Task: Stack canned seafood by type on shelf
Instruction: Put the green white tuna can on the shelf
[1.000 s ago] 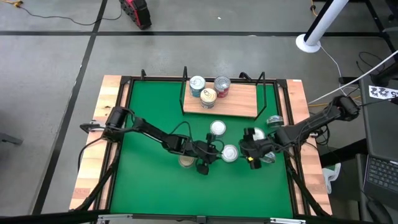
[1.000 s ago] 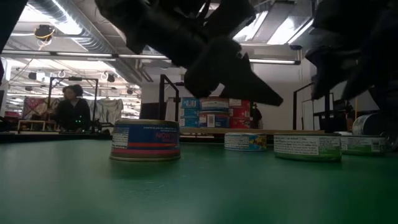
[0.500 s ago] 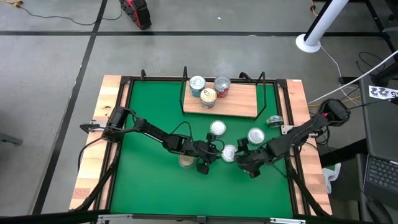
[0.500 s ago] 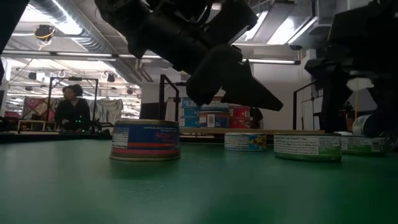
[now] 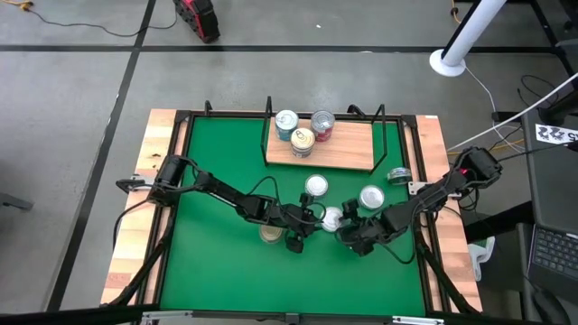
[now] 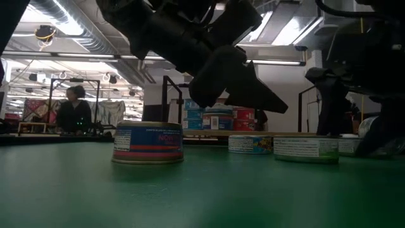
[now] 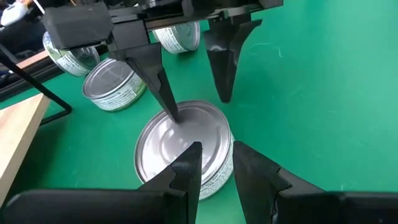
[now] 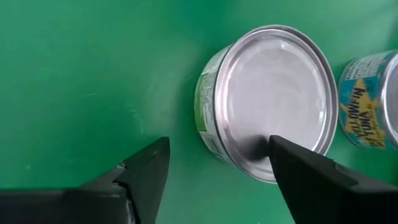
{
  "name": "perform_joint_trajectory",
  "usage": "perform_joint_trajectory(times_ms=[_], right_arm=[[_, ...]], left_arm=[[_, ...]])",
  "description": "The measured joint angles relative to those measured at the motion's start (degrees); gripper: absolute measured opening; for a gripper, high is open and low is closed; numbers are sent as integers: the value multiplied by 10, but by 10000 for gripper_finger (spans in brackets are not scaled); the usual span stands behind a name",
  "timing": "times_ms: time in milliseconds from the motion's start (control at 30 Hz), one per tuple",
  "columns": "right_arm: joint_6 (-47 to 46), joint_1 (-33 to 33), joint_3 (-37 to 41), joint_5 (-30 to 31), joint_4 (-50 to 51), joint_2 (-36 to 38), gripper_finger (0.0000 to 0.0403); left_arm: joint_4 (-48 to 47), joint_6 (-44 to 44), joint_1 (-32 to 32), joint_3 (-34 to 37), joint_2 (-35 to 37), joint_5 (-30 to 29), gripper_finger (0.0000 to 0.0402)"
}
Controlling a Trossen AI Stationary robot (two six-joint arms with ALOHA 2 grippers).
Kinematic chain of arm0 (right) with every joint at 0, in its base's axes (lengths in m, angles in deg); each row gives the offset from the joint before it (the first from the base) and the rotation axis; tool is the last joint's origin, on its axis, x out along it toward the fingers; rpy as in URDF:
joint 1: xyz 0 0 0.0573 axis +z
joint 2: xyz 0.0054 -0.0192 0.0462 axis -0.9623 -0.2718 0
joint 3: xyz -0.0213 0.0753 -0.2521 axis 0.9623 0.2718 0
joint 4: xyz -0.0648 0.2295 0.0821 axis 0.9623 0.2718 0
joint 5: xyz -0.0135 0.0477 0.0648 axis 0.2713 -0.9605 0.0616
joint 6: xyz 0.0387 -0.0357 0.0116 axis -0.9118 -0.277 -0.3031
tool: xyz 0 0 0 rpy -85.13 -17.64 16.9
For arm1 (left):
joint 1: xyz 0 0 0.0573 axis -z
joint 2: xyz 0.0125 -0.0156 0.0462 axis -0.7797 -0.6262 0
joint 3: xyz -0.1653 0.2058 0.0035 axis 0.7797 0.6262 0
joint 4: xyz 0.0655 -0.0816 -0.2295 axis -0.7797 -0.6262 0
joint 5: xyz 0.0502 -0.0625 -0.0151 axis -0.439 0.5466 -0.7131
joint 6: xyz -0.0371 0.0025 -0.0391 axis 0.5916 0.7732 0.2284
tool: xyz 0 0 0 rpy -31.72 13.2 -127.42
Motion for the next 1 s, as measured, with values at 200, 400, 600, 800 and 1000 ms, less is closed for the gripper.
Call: perform_joint_trajectory(times_ms=[200,400,600,800,1000], right_arm=[[0,-1,0,8,-5,0,197],[0,-1,0,17,-7,0,108],[0,-1,0,19,-14,1,44],[0,-1,0,12,-41,0,5],[-2,-1,0,12,-42,0,5]], left_arm=[[0,-17,0,0,0,0,86],[0,-21,0,0,0,0,86],[0,-21,0,0,0,0,86],[0,-21,0,0,0,0,86],[0,-21,0,0,0,0,86]])
